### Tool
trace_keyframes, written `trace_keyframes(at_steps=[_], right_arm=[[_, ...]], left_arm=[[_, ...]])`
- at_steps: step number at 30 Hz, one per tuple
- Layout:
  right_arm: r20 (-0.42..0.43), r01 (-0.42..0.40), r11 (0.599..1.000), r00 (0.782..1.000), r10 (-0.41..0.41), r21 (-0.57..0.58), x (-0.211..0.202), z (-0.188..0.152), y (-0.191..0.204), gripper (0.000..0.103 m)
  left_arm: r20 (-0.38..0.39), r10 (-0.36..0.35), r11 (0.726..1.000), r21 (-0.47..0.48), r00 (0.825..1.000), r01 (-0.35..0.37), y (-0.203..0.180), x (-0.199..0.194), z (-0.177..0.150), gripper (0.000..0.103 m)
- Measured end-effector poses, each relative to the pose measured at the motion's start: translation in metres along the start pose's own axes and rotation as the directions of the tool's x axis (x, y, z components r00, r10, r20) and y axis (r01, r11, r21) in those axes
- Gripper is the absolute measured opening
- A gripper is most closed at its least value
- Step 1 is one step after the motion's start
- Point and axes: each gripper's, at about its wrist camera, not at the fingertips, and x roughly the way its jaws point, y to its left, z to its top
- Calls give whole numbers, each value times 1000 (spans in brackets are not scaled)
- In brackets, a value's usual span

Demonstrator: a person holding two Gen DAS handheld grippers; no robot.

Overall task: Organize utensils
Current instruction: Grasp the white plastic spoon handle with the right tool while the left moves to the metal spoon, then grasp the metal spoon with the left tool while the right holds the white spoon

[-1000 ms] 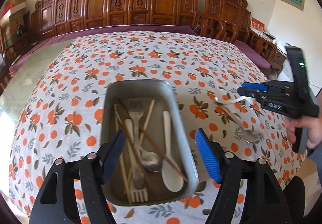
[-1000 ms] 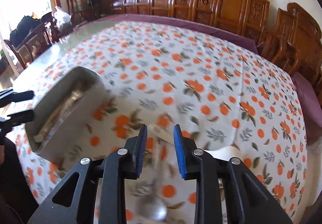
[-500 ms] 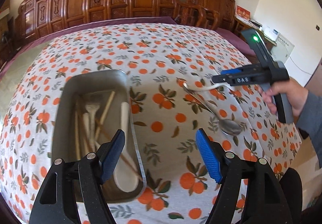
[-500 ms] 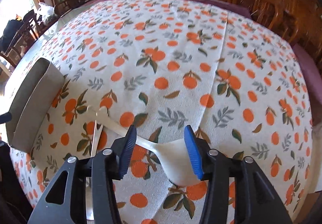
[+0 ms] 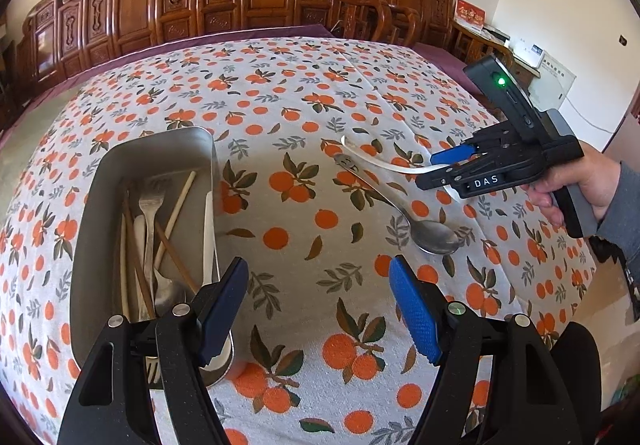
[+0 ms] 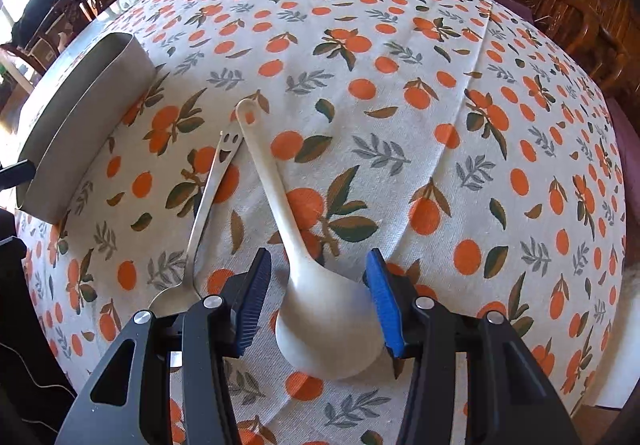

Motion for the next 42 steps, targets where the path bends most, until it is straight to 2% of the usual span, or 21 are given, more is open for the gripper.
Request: trace_keyframes(at_steps=[2,9,15,23,28,36,40,42], right_arm=[[6,28,999,1000,-27,-22,0,0,5,38],[-6,32,997,999,-32,-70,-2,-6,19,12],[13,53,998,999,-52,-44,-12,-24,20,11],[40,62,998,997,-61,-13,-29,-45,11,11],[54,67,998,996,-68,16,-32,-54,0,11],[76,52,998,996,-55,34,-34,-65,-7,11],[73,53,998,996,-55,31,-31,-68,-7,11],[73,57,998,996,-59,34,-31,-69,-7,11]], left_arm=[[-6,5,1000,3,1000,-5,-2,2,-1,70],[-19,16,1000,0,1000,-16,-9,4,0,70],[-30,23,1000,10,999,-22,-24,7,8,69],[-94,12,1000,-24,995,-14,-47,45,28,69],[-153,5,998,-69,988,-15,-57,79,44,57],[-223,48,998,-35,974,-57,-79,118,55,42],[-220,70,997,-17,973,-76,-81,121,57,41],[-219,81,996,-5,972,-84,-81,122,56,34]])
